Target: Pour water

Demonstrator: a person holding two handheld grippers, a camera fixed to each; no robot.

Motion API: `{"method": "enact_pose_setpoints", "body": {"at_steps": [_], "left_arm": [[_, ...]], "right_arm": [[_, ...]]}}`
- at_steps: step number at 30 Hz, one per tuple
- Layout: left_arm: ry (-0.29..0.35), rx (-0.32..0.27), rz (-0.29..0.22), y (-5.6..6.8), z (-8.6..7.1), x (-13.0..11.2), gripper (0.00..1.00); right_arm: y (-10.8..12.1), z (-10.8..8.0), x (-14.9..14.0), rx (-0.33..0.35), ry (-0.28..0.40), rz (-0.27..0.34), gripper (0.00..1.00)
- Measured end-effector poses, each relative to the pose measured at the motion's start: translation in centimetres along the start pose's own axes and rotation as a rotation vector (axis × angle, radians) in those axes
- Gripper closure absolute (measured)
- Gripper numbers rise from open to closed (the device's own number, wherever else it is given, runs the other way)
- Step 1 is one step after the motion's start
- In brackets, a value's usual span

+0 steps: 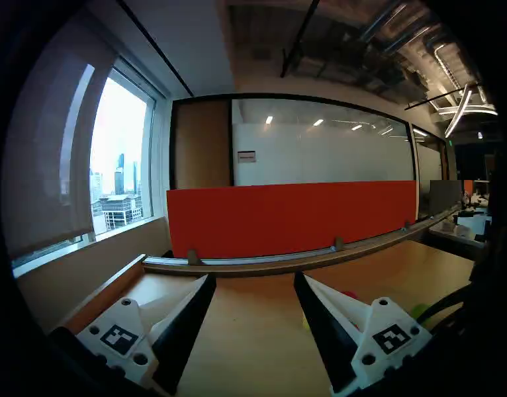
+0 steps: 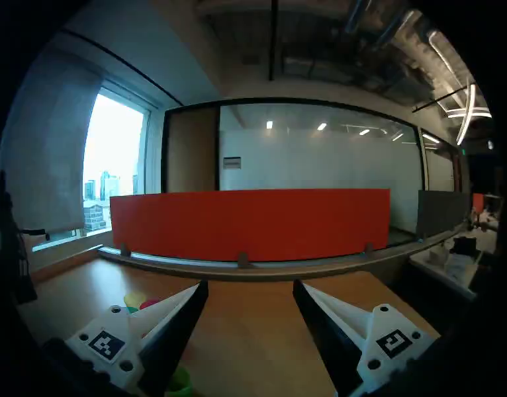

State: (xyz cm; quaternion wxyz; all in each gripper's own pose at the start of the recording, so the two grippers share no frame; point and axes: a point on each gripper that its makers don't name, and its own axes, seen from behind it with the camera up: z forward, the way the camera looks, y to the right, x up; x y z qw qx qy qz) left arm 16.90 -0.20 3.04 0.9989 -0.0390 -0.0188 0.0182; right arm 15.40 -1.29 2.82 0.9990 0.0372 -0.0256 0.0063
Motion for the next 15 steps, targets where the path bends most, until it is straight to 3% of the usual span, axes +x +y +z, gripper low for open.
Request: {"method": "enact_pose_setpoints", "body": {"at_steps": [6, 15], "left_arm": [[-0.007, -0.021, -0.018, 0.5, 0.4, 2.0, 0.13], [-0.058, -0.026, -0.076, 0.2, 0.9, 1.5, 0.13]], "right_arm": [[-0.8, 0.3, 2.3, 0.025, 0.018, -0.042, 0.01], [-1.4, 0.4, 2.8, 0.053, 0.021, -0.039, 0.01]]}}
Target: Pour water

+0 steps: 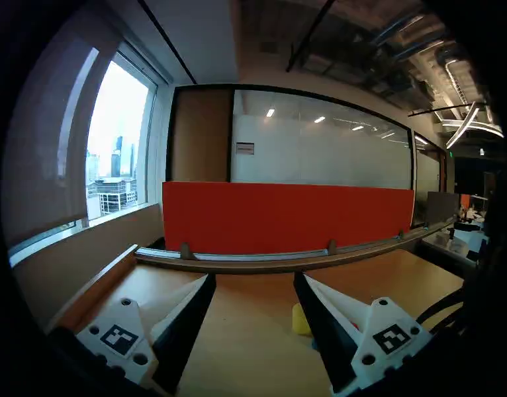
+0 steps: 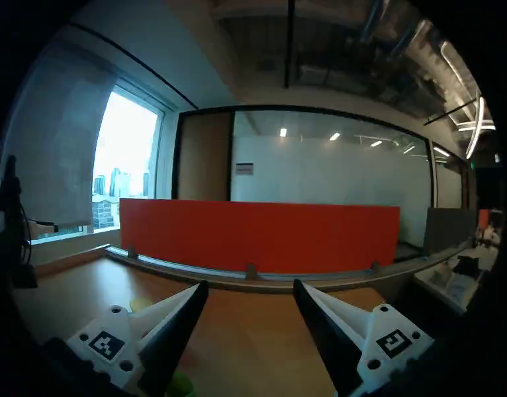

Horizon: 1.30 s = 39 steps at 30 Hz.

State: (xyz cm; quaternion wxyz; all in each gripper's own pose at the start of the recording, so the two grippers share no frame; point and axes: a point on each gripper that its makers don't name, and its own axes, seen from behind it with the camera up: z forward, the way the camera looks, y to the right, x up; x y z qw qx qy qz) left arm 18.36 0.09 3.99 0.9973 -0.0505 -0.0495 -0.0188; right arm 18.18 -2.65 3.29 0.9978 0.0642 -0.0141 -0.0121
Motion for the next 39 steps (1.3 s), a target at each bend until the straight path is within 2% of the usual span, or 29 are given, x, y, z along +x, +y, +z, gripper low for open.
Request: {"method": "enact_pose_setpoints", "body": {"at_steps": [5, 12, 20, 29, 34, 39], "left_arm": [[-0.019, -0.024, -0.006, 0.4, 0.3, -0.6, 0.13], [-0.011, -0.118, -0.046, 2.2, 0.7, -0.3, 0.13], [0.007, -0.256, -0.039, 4.7, 0.7, 0.7, 0.13], [-0.011, -0.398, 0.016, 7.5, 0.7, 0.6, 0.13], [-0.033, -0.46, 0.011, 8.5, 1.0, 0.3, 0.13], [-0.042, -0.497, -0.006, 8.8, 1.4, 0.5, 0.13]], "right_arm": [[-0.1, 0.0, 0.1, 0.028, -0.006, 0.033, 0.01], [-0.3, 0.3, 0.6, 0.09, -0.002, 0.034, 0.01], [-2.7, 0.0, 0.8, 0.231, -0.013, -0.002, 0.01], [-6.5, -0.9, 1.0, 0.438, -0.057, 0.032, 0.01], [-7.2, -1.2, 1.5, 0.492, -0.057, 0.042, 0.01], [-7.5, -1.1, 1.3, 0.517, -0.071, 0.024, 0.01]]}}
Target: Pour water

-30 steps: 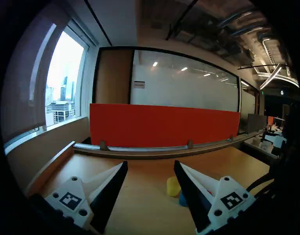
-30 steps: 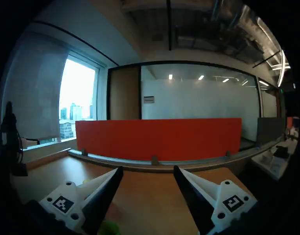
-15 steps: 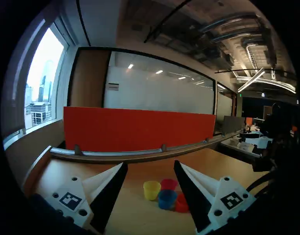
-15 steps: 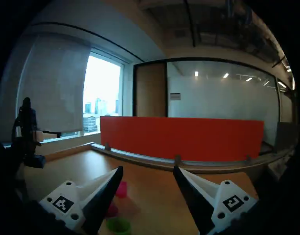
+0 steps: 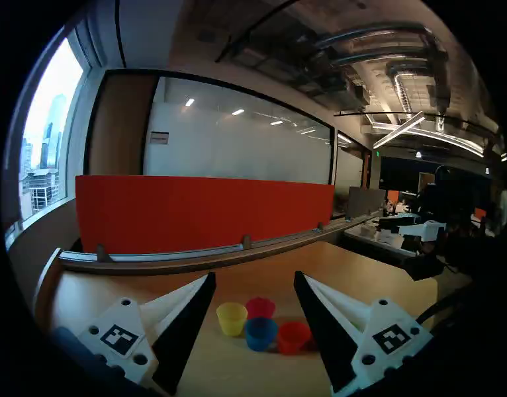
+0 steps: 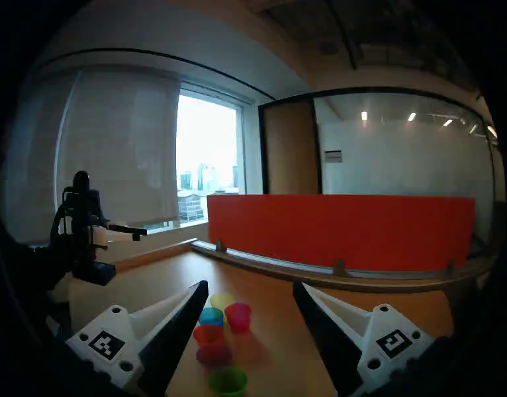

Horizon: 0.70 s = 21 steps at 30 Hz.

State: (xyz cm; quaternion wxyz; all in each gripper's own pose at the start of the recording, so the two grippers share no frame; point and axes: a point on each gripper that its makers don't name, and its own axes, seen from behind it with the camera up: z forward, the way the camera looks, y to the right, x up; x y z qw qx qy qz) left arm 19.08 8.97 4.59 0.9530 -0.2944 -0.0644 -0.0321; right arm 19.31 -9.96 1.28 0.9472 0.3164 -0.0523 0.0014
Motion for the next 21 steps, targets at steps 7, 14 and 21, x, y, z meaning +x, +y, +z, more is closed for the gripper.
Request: {"method": "enact_pose_setpoints", "body": {"at_steps": [7, 14, 21], "left_arm": [[-0.039, -0.041, 0.013, 0.1, 0.7, -0.7, 0.13], [-0.107, -0.091, 0.035, 0.3, 1.5, -2.5, 0.13], [-0.178, -0.123, 0.103, 0.4, 2.3, -4.2, 0.13]], "right_arm": [[-1.2, 0.2, -1.3, 0.055, -0.063, -0.055, 0.01], [-2.0, 0.2, -2.7, 0.092, -0.136, -0.091, 0.01], [-2.1, 0.0, -3.9, 0.118, -0.188, -0.081, 0.01]]}}
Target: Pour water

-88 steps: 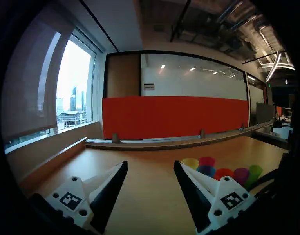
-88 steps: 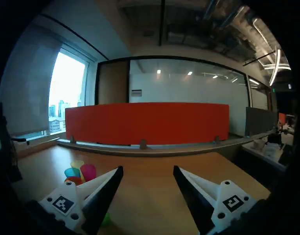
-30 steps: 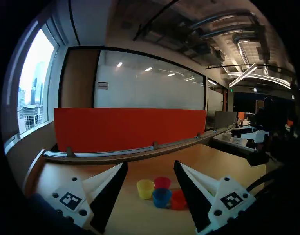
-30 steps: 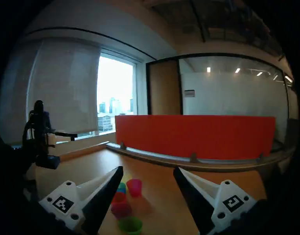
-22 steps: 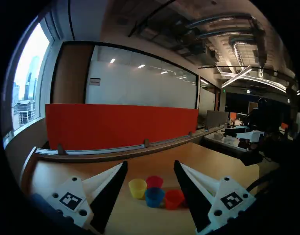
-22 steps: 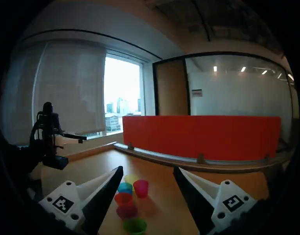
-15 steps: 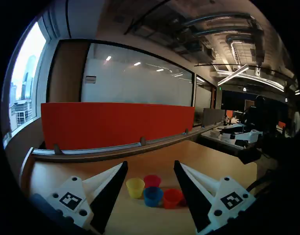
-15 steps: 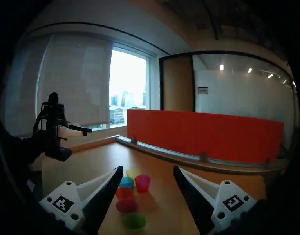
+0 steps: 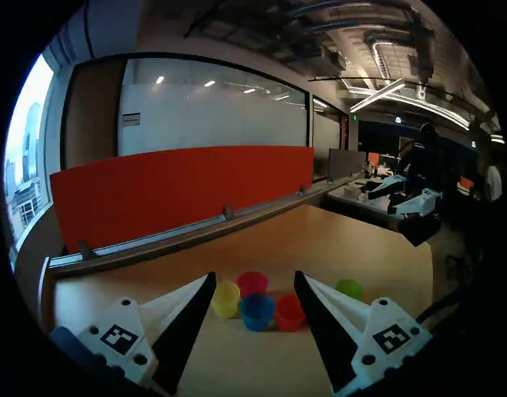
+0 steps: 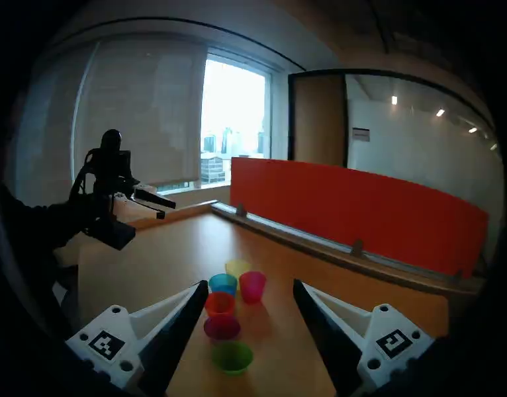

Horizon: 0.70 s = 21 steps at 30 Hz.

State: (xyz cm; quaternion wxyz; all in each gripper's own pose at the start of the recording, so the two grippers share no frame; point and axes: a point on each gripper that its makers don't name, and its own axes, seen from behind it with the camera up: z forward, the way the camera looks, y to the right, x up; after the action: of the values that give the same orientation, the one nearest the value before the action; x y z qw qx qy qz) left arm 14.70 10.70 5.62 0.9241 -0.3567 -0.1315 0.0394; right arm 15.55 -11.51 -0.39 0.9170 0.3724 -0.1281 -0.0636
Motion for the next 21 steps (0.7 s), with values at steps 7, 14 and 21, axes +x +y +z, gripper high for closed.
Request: {"method": "enact_pose_setpoints", "body": {"at_steps": [7, 14, 21], "left_arm": [[-0.046, -0.063, 0.047, 1.0, 0.8, -0.8, 0.13], [-0.085, -0.093, 0.064, 1.3, 1.5, -1.8, 0.13], [-0.127, -0.104, 0.074, 1.2, 2.4, -3.5, 0.13]], "right_arm": [[-0.1, -0.1, -1.3, 0.034, -0.058, -0.017, 0.01], [-0.7, -0.1, -2.3, 0.058, -0.088, -0.025, 0.01], [-1.0, -0.1, -4.1, 0.069, -0.127, -0.028, 0.01]]}}
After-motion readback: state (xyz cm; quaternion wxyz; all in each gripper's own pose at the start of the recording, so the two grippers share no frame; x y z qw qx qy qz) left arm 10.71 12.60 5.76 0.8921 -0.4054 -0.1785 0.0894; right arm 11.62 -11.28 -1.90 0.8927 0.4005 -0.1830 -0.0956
